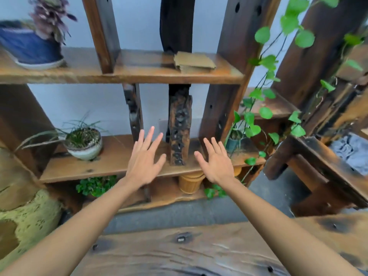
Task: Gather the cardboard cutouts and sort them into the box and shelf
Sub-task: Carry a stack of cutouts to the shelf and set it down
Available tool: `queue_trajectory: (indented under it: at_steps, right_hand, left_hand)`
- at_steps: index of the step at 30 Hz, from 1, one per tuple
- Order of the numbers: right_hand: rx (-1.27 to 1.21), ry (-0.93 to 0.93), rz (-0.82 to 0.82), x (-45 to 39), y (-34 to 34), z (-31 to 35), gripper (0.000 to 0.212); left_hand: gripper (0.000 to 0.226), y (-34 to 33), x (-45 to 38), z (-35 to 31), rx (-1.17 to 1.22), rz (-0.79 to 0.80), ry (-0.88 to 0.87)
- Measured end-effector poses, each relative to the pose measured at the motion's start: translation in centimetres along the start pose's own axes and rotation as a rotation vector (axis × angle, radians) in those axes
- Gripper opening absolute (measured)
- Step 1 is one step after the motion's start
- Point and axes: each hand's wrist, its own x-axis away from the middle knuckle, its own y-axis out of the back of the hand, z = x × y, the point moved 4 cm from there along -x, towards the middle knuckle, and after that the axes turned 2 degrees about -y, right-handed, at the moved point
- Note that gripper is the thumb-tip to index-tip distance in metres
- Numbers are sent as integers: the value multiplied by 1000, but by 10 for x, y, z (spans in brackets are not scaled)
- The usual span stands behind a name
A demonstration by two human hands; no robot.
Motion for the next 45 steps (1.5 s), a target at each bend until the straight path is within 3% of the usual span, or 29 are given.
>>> queue_trajectory:
  at_steps: [10, 13, 18, 22, 27, 30, 33, 37, 42, 45]
  right_hand:
    - [-321, -41, -130, -104, 85, 41, 66]
    - [-447, -113, -142, -133, 119, 38, 57]
    - [-428, -72, -195, -182, 172, 41, 49]
    - [-390, -21, -198, -230, 202, 45, 51]
    - [-419, -55, -7, -289, 207, 47, 65]
    - [-512, -124, 151, -316, 196, 46, 61]
    - [-714, -210, 193, -333, 189, 45, 53]
    - [-754, -265, 234, -340, 185, 40, 39]
    - [-795, -284, 285, -345, 191, 34, 50]
    - [-857, -296, 336, -346, 193, 32, 60]
  left_hand:
    - [65, 86, -139, -14, 3, -158, -214]
    - [64, 105, -180, -18, 66, -176, -197]
    - [69, 113, -236, -20, 162, -131, -66]
    - [74, 109, -277, -22, 286, -75, 158]
    - [70, 95, -313, -32, 588, -8, 470]
    - [57, 91, -328, -42, 764, 29, 599]
    - [53, 91, -341, -50, 888, 0, 722]
    - [56, 91, -347, -60, 975, -76, 824]
    - [38, 80, -344, -62, 1110, -228, 833]
    - [39, 77, -339, -53, 1062, -264, 852]
